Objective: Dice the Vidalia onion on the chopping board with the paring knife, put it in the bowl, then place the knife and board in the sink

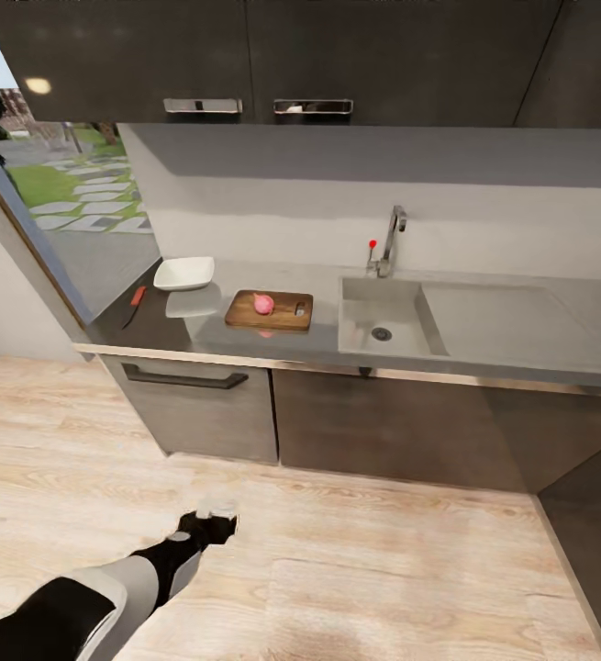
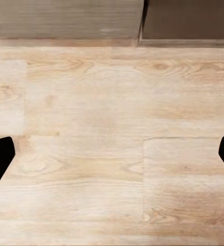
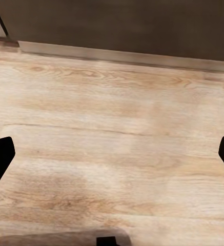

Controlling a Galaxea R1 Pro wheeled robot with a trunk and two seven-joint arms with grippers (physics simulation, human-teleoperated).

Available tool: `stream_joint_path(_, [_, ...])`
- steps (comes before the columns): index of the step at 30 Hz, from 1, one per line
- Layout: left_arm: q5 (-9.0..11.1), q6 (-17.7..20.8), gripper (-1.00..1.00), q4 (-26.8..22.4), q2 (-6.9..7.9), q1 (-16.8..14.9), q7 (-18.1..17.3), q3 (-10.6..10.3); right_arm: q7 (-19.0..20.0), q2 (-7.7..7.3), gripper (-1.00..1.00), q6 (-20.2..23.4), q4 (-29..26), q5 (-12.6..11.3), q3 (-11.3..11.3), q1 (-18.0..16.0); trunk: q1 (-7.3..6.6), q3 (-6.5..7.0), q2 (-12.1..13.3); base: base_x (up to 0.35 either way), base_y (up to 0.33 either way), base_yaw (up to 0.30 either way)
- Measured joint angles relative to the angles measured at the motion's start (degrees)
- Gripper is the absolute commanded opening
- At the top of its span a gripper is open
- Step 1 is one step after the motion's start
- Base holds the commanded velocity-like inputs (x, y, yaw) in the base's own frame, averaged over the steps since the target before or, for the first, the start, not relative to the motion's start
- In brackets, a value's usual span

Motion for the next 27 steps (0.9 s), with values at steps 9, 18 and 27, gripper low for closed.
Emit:
stream_joint_path(9, [0.23,-23.24,1.0,0.15,4.34,16.69,0.36,0.06,0.04,-0.23,1.0,4.28,-1.83,0.06,-0.18,0.0,0.0,-0.01,-0.01,0.0,0.0,0.0])
stream_joint_path(18, [0.19,-46.59,1.0,0.17,5.32,24.67,15.74,0.13,-3.23,-0.97,1.0,12.45,-15.48,0.12,-0.29,0.04,0.0,0.0,-0.01,0.0,0.0,0.0])
stream_joint_path(27, [0.04,-47.28,1.0,0.08,5.01,25.07,18.86,0.0,-4.06,-1.2,1.0,14.38,-16.93,0.14,-0.03,0.06,0.0,0.0,-0.01,0.0,0.0,0.0])
